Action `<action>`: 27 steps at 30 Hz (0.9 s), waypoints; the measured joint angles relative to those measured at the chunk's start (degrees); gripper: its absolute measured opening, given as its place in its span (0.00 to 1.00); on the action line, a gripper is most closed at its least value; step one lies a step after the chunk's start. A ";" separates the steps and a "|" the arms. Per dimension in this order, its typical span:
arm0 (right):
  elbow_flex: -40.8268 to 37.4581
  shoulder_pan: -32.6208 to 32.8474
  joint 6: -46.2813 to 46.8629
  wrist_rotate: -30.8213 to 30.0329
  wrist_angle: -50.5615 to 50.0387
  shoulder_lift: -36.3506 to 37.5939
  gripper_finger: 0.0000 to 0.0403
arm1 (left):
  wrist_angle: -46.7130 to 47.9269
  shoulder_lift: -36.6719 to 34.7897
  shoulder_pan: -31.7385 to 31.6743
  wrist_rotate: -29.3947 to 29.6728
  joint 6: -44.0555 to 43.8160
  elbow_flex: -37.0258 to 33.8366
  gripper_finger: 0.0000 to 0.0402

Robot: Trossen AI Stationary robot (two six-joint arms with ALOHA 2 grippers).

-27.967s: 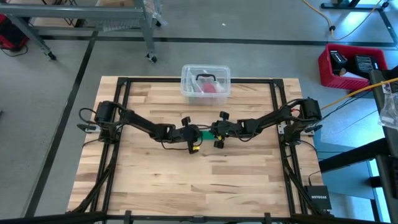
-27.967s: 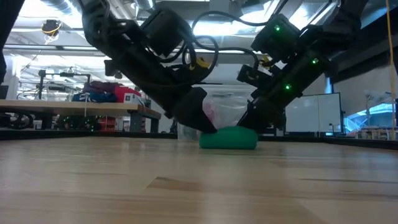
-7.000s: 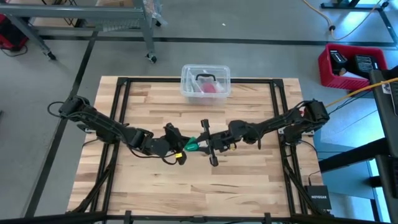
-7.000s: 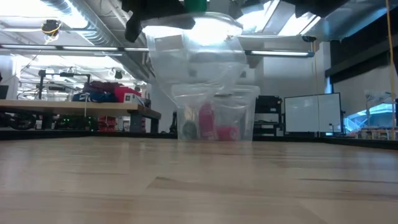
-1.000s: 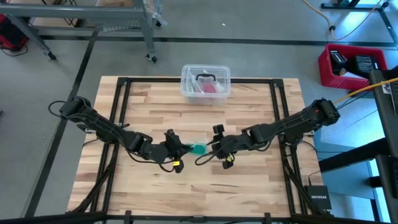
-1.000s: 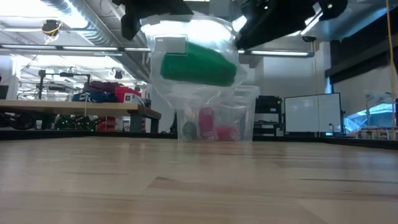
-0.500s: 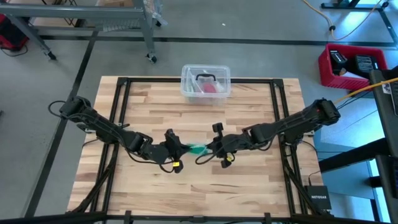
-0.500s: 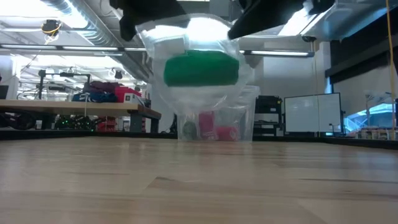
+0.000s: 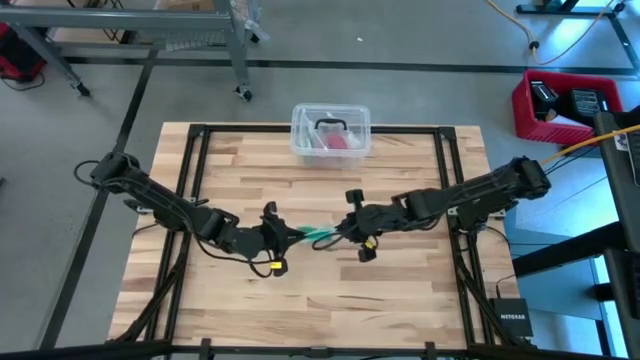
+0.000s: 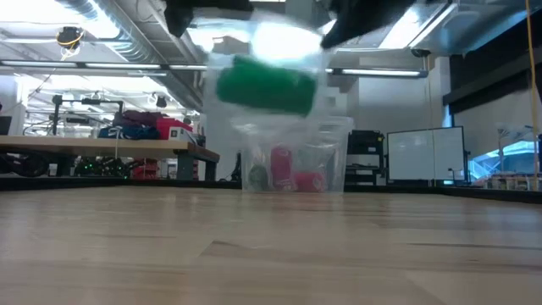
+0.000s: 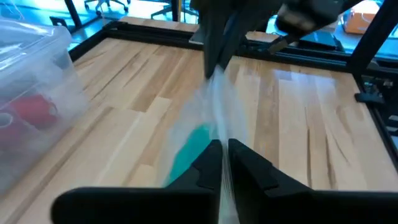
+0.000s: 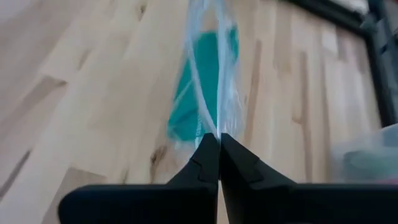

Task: Roll bandage
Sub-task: Close the transparent zip bag

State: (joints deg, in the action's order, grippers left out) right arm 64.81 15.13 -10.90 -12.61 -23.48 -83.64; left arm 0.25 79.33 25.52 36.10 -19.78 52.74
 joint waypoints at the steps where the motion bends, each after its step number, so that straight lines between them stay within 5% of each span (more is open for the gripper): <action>1: -0.05 -0.28 0.16 0.40 -0.07 -0.82 0.01 | 0.19 -0.31 -0.08 -0.02 0.41 -0.05 0.07; 12: -0.08 -0.23 1.55 1.27 3.36 -5.68 0.01 | 18.73 -6.33 1.27 0.08 -5.45 0.08 0.38; 27: -0.08 -5.56 1.51 2.25 3.93 -4.52 0.00 | 25.02 2.97 5.41 -0.41 -17.31 -0.03 0.36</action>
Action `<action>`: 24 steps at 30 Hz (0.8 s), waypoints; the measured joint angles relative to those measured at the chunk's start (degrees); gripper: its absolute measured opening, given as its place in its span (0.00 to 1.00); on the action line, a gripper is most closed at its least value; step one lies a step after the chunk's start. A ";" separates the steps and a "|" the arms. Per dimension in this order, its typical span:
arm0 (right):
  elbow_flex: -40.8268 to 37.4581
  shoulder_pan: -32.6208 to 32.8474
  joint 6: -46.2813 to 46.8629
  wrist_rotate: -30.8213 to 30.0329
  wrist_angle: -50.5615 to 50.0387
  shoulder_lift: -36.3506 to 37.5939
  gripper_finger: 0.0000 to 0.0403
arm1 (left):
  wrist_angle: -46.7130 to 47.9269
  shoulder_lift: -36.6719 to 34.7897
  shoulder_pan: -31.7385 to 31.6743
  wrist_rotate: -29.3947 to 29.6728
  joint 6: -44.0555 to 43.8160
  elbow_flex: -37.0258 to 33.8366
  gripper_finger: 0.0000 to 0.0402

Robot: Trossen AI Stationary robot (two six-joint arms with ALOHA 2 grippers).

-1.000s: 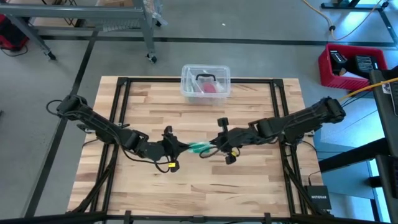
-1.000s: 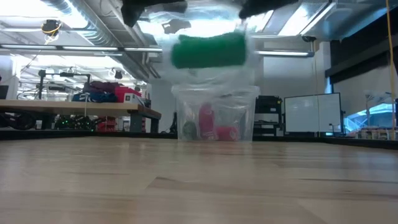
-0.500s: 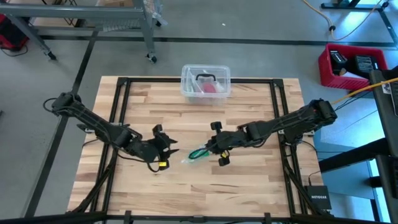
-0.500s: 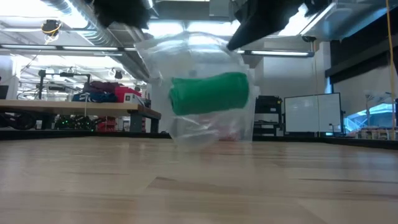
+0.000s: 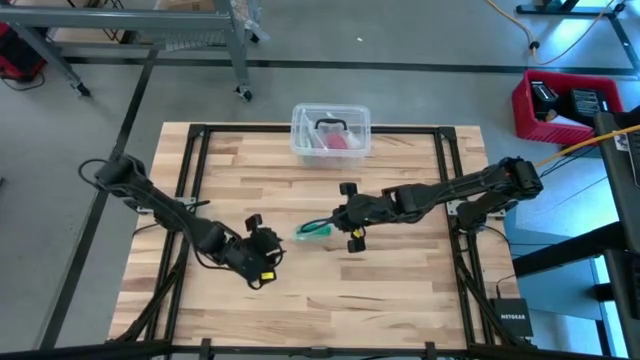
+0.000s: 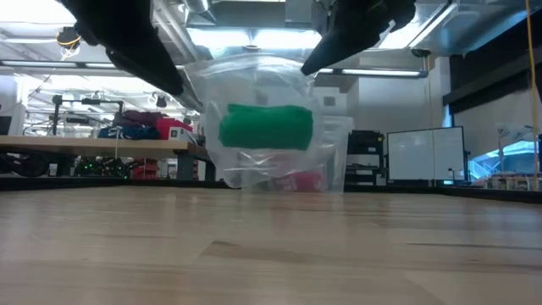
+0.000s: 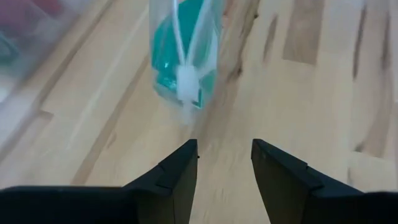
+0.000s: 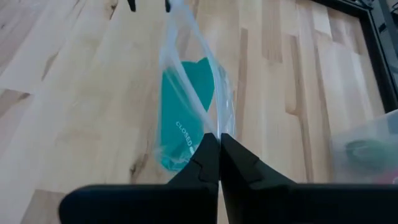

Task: Roll bandage
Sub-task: Close the transparent zip bag

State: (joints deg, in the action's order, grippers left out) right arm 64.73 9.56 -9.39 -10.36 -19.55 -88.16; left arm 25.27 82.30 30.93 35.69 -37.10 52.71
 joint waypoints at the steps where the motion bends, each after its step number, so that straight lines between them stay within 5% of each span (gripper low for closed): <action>1: 0.00 0.00 0.05 0.17 0.01 0.00 0.00 | -0.16 0.55 -0.16 0.85 -0.28 0.00 0.36; 12: 0.00 0.15 0.03 0.58 0.09 -0.02 0.01 | -3.82 2.56 -1.31 6.01 1.07 0.07 0.36; 19: 0.00 0.15 -0.21 0.58 -0.04 -0.02 0.01 | -6.87 2.56 -1.37 -2.51 2.59 0.07 0.36; 24: 0.00 0.15 -0.28 0.58 0.29 -0.07 0.01 | -8.14 2.56 -1.37 -1.11 3.26 0.07 0.36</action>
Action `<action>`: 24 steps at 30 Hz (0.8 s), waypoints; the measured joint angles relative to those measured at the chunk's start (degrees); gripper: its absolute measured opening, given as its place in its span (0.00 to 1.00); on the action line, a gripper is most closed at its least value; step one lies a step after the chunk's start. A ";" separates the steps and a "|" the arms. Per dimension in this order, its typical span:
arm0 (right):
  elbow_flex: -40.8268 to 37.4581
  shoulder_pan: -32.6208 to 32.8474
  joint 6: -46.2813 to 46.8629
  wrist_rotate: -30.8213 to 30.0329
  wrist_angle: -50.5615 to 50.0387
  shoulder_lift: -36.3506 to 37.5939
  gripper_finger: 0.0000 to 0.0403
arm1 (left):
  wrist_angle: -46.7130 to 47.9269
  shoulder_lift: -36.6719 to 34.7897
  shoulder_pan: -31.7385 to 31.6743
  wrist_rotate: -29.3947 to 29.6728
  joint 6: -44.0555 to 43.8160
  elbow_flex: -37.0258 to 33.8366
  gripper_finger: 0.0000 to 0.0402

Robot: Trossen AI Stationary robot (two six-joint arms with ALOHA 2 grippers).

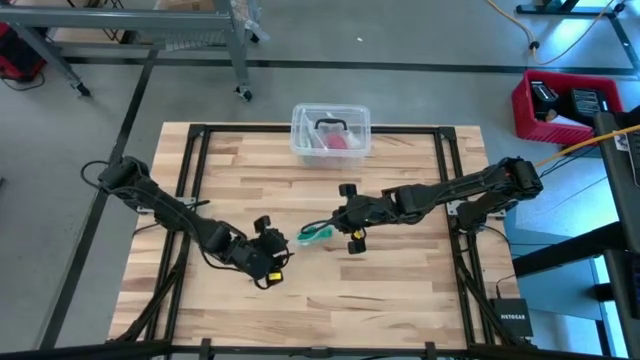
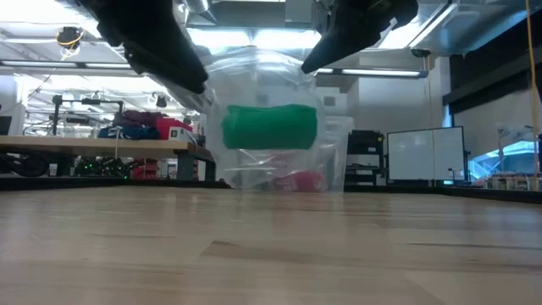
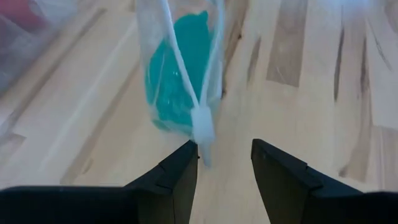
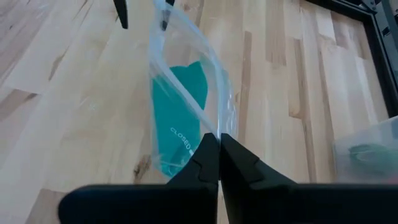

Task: Roll bandage
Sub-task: Close the transparent zip bag

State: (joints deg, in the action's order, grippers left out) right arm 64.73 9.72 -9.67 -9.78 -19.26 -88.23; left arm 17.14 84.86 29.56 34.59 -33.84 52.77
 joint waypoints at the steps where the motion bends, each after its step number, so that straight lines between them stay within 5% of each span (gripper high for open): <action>1: 0.00 0.00 0.00 0.00 0.01 0.00 0.01 | -0.48 0.00 -0.02 0.26 0.26 0.00 0.36; 9: 0.01 0.00 0.00 0.00 0.19 0.00 0.01 | 0.10 -0.02 -1.25 5.53 -1.45 0.00 0.32; 16: 0.07 0.00 0.46 0.94 -0.35 0.00 0.01 | 0.17 -0.07 -1.07 10.79 2.72 0.00 0.03; 24: -0.73 -1.35 0.74 -3.92 -3.31 -0.38 0.01 | -0.27 -2.26 1.03 11.97 9.18 4.55 0.01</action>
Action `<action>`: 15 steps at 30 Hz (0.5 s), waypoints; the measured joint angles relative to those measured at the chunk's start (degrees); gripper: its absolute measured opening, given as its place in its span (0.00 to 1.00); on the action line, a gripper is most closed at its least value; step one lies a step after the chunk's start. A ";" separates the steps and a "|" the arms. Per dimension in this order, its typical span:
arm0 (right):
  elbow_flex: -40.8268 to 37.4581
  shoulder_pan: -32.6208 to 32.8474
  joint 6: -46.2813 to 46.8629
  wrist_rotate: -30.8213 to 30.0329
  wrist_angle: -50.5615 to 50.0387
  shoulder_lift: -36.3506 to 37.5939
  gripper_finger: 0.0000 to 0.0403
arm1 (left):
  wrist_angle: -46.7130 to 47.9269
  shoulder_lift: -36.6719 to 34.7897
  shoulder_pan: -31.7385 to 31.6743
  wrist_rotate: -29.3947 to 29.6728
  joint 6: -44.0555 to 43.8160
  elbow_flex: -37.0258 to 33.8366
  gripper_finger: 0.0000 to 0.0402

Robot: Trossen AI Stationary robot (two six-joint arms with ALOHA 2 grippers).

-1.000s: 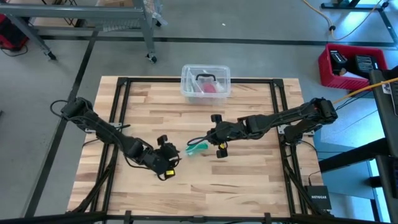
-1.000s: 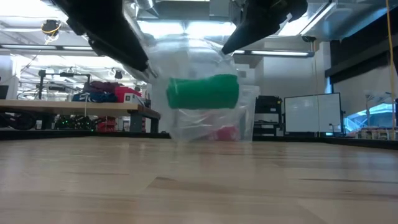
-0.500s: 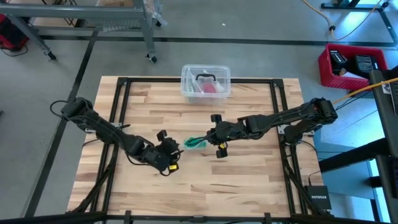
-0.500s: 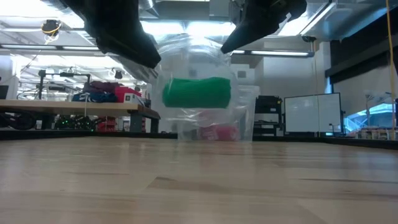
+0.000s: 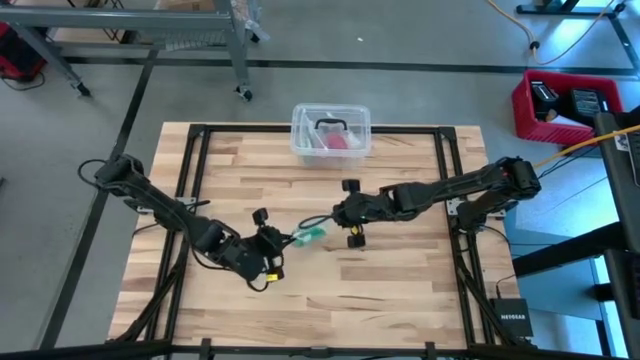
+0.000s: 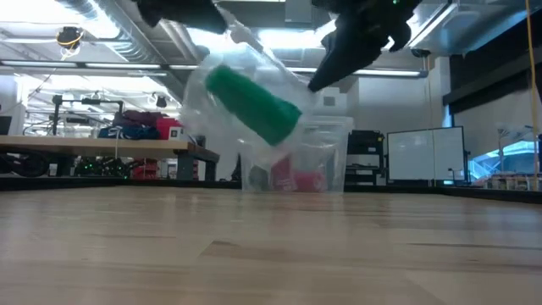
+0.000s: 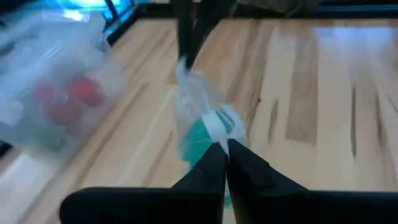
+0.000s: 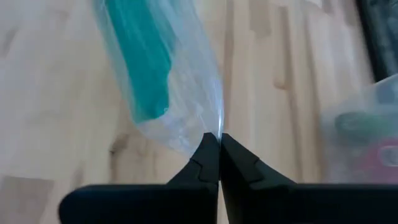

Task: Roll bandage
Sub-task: Close the transparent zip bag

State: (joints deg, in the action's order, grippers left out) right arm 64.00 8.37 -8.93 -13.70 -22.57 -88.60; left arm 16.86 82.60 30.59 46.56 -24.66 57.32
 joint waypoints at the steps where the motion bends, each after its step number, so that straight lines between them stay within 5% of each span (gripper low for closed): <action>1: 0.07 -0.22 0.55 1.15 0.20 -0.17 0.01 | 0.14 -0.01 0.25 0.44 1.24 0.07 0.00; 6: 2.52 2.71 -0.76 -0.39 0.94 0.86 0.00 | 10.59 0.16 -0.89 0.64 -4.15 -0.11 0.00; 15: 4.38 1.64 -1.97 1.38 1.35 0.49 0.00 | 9.73 -0.02 -1.32 0.98 -1.81 -0.52 0.00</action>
State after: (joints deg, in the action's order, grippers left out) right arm 68.37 10.01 -10.91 -12.32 -21.22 -88.11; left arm 26.59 82.58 29.27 47.54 -26.46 56.80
